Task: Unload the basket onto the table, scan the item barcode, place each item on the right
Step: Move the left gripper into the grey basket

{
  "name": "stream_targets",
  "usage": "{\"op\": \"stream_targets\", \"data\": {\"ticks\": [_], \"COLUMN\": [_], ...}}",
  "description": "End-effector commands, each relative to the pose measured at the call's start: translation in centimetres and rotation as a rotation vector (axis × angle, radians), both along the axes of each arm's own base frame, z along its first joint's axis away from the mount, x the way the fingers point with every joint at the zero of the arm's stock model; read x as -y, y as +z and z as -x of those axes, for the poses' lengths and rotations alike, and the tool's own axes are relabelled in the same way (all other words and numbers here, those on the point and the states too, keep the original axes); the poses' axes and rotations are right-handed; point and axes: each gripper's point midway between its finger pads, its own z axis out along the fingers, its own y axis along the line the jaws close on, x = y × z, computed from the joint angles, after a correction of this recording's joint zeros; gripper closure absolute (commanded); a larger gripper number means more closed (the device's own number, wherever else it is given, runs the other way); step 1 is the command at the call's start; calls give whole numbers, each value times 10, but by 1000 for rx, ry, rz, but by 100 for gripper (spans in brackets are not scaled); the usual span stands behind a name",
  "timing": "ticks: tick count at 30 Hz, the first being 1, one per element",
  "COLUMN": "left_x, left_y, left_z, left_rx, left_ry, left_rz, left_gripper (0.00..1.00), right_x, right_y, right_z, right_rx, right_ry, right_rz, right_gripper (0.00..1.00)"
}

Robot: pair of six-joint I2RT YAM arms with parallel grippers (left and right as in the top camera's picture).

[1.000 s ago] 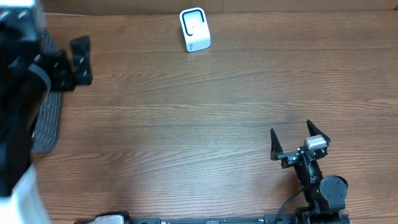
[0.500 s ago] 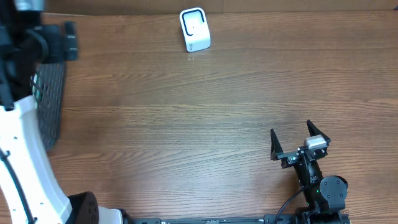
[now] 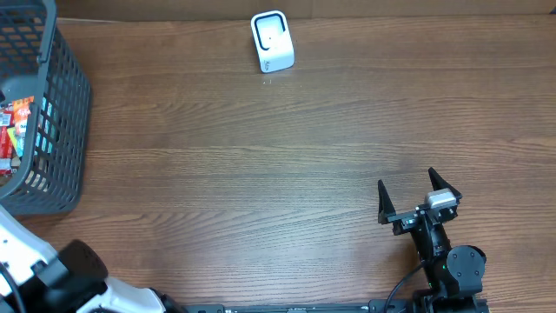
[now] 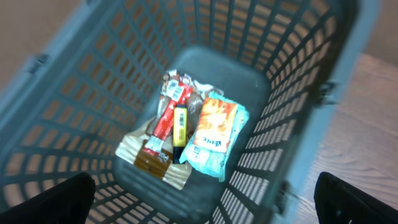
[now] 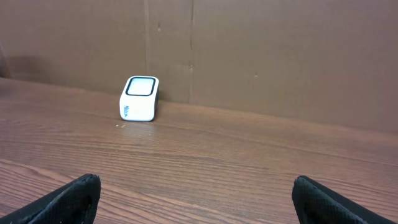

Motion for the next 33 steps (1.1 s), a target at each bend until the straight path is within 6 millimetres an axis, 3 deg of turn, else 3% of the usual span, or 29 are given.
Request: {"op": "stream_targets", "data": {"ticks": [1,11,17,27,33], "left_x": [-9,-29,-25,-26,-24], "left_y": [-35,-113,-165,-236,-264], "left_z": [-12,-40,-56,-63,-61], "left_rx": [-55,-162,-206,-296,-336], "left_ry": [-69,-220,-329,-340,-340], "left_rz": [56,132,230,352,406], "left_gripper": [0,0,0,0,0], "right_x": [0,0,0,0,0], "right_y": [-3,-2,-3,-2,-3], "right_z": [0,0,0,0,0], "right_rx": [1,1,1,1,1], "right_ry": [2,2,2,2,2], "right_rz": [1,1,1,1,1], "right_gripper": [0,0,0,0,0]}}
